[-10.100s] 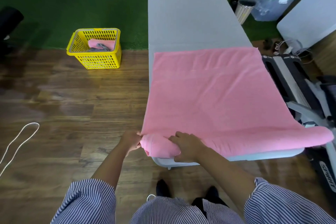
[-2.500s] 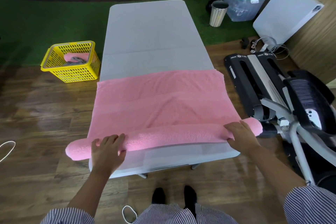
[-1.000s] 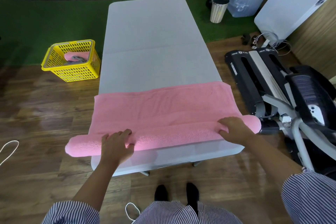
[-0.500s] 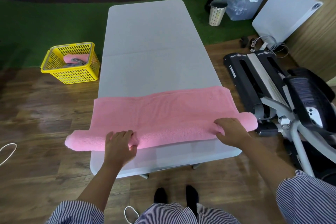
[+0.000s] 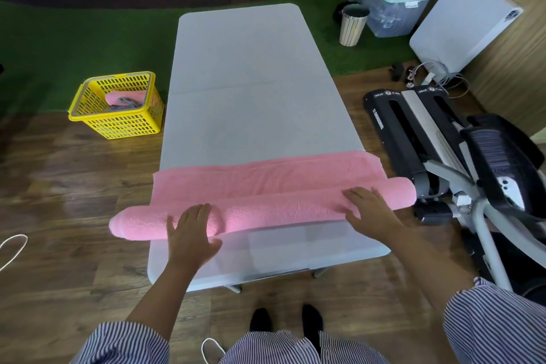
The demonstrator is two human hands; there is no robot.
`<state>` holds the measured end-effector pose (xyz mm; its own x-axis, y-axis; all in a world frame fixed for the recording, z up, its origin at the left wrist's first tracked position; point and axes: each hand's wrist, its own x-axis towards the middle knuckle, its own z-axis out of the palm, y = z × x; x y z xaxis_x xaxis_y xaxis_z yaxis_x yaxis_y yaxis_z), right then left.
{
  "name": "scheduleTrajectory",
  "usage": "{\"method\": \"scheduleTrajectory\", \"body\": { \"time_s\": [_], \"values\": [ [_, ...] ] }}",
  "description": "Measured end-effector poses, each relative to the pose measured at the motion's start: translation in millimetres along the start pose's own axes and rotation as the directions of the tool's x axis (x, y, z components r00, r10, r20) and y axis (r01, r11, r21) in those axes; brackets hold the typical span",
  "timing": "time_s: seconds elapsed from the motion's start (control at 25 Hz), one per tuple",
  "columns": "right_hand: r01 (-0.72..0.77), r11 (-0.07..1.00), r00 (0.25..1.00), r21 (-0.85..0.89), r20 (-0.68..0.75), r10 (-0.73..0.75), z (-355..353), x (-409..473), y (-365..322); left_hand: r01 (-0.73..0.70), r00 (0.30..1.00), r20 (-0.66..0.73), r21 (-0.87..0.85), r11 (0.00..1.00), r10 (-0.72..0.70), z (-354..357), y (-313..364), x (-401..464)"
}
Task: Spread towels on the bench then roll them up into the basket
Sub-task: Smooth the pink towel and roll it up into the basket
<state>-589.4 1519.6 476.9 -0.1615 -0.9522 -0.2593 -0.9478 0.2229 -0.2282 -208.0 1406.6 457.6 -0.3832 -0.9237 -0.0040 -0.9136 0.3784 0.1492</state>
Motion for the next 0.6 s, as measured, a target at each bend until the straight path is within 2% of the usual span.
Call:
{"method": "scheduleTrajectory", "body": {
  "time_s": [0.2,0.32,0.4,0.48,0.6],
  "values": [
    [0.025,0.989,1.000,-0.144,-0.014,-0.027,-8,0,-2,-0.080,0.996,-0.030,0.104,0.991,0.083,-10,-3,-1],
    [0.017,0.993,0.998,-0.115,0.059,-0.010,-18,5,2,-0.133,0.991,0.001,0.170,0.976,0.135,-17,-7,-1],
    [0.007,0.996,0.999,-0.094,0.036,-0.004,-23,8,6,-0.160,0.984,-0.053,0.137,0.977,0.169,-17,-12,0],
    [-0.030,0.996,0.999,-0.079,-0.030,0.027,-21,8,5,-0.134,0.985,-0.104,0.066,0.989,0.141,-15,-13,0],
    [-0.060,0.998,0.998,0.029,0.020,0.060,-14,3,-1,-0.102,0.994,-0.038,-0.001,0.995,0.102,-4,-10,-4]
  ]
}}
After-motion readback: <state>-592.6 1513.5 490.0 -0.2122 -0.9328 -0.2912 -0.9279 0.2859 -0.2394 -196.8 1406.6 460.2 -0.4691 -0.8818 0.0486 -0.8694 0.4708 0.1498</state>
